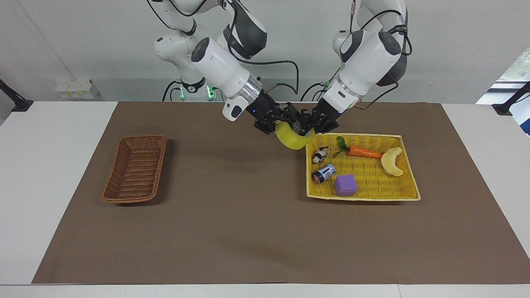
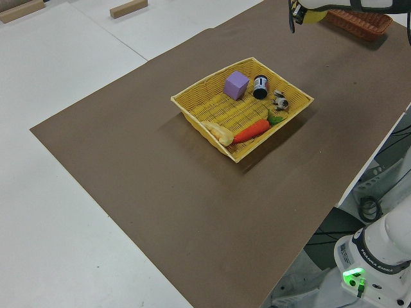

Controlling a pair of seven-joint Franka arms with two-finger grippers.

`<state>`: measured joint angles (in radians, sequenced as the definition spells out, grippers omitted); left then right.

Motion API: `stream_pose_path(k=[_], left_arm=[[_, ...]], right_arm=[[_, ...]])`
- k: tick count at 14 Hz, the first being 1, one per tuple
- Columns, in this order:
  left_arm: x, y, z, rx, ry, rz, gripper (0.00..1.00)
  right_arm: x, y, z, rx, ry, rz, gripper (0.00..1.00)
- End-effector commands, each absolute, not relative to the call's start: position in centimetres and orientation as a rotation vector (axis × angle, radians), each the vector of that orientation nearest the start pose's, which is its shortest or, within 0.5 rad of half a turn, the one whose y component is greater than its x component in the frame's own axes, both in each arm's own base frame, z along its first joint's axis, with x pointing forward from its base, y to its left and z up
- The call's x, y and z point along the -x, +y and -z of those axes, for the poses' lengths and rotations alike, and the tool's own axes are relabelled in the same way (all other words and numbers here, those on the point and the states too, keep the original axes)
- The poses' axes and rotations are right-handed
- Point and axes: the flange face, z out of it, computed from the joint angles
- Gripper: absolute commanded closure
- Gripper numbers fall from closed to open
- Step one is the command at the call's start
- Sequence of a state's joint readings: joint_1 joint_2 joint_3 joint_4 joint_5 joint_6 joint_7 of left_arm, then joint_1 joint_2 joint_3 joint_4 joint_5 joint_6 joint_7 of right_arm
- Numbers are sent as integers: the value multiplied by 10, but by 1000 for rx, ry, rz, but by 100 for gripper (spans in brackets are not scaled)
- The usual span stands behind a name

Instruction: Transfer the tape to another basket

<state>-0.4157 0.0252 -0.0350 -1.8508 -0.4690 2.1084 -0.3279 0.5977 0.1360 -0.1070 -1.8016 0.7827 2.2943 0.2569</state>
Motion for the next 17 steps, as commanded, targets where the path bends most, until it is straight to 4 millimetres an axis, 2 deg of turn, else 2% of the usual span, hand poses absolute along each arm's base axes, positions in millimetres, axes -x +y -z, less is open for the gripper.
stream_pose_path(k=[1,4,7,10,12,14,16,17], left_arm=[[-522,-273,-541,3640,-196,99,0],[-518,-259,-561,3642,-197,69,0],[-516,-239,-588,3789,-378,-9,0],[-520,-226,-590,3790,-389,7,0],[-526,-205,-593,3705,-351,38,0],[-536,-178,-589,3575,-286,128,0],[-542,-153,-589,3504,-194,164,0],[-543,-140,-590,3473,-173,164,0]], right_arm=[[-551,303,-511,2398,206,96,100],[-551,303,-511,2400,201,98,100],[-551,302,-512,2398,201,100,100],[-557,287,-521,2409,199,101,100],[-566,252,-539,2428,200,116,100],[-579,203,-560,2425,194,122,100],[-586,142,-569,2415,197,129,100],[-588,111,-568,2412,192,117,100]])
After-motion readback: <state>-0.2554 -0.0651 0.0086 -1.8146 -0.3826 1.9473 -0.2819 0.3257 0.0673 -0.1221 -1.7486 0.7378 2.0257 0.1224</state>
